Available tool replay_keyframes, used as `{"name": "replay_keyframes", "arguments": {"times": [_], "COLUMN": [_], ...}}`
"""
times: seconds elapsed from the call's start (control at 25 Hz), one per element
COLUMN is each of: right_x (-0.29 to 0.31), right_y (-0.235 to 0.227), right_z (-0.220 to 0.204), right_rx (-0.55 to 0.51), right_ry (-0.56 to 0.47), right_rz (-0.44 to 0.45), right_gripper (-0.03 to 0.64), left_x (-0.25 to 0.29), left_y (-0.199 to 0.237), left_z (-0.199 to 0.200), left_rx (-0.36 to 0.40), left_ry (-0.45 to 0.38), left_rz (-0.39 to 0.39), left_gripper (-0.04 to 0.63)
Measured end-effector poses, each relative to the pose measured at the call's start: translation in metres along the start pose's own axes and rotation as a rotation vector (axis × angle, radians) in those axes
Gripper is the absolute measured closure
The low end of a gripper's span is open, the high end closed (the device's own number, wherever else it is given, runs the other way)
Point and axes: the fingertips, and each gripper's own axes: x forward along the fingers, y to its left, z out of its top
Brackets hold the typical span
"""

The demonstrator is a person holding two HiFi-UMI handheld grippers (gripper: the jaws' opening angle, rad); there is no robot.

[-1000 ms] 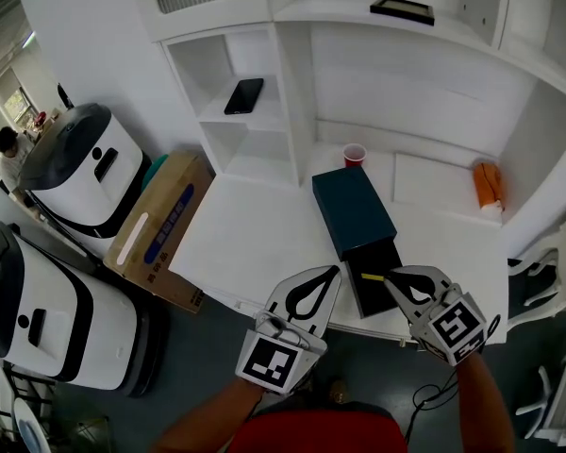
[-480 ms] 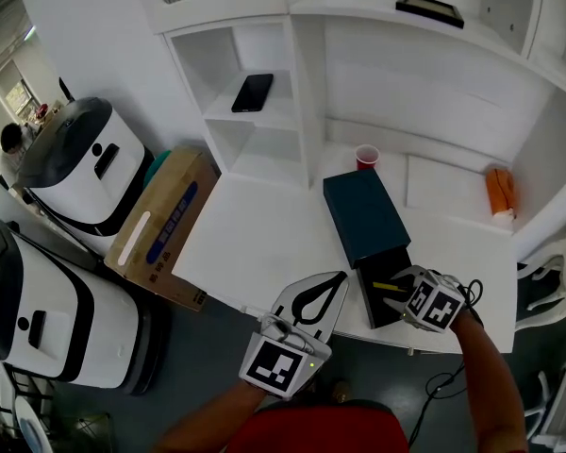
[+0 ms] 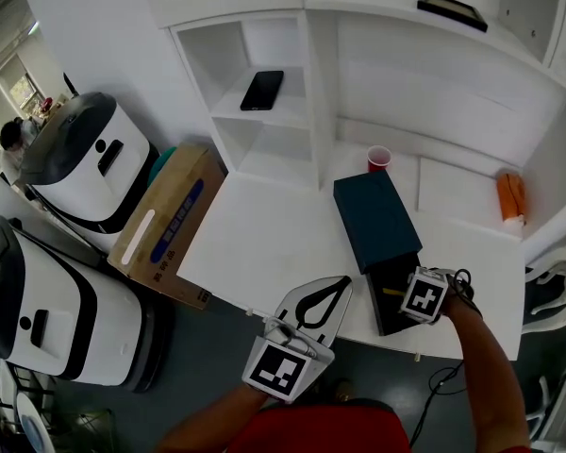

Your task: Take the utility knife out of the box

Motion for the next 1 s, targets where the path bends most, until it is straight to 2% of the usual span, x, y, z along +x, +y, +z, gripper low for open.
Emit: {"name": "replay_keyframes", "arguments": {"times": [0.36,0.6,0.88,1.0], "right_x": [0.001,0.000,0.001,-0.008], "right_y": [-0.007,-0.006,0.009,0.010], "right_z": [-0.002,-0.001,0.007,0.010], "right_rx": [-0.037,-0.059,-0.008,0.047], "right_ry": [0.108,0.129,0.032,-0.040], "right_rz": [0.067,0.029,0.006,-0.042], "right_gripper": [0.485,0.538,0.543,0.543], "left_x": [-0.001,0.003,0.005,0.005], "left_y": [0.009,0.009,0.002,-0.002], "left_z": [-0.009,-0.010,-0.011,-0.010], "left_rx": [-0.012,-0.021,-0.018,-0.014], "left_ry": [0.017,0.016,0.016,0.016], "left_rz": [0.001,-0.007,-0.034,-0.044], "left_gripper": [0.558,0.558,0.558,0.558]}}
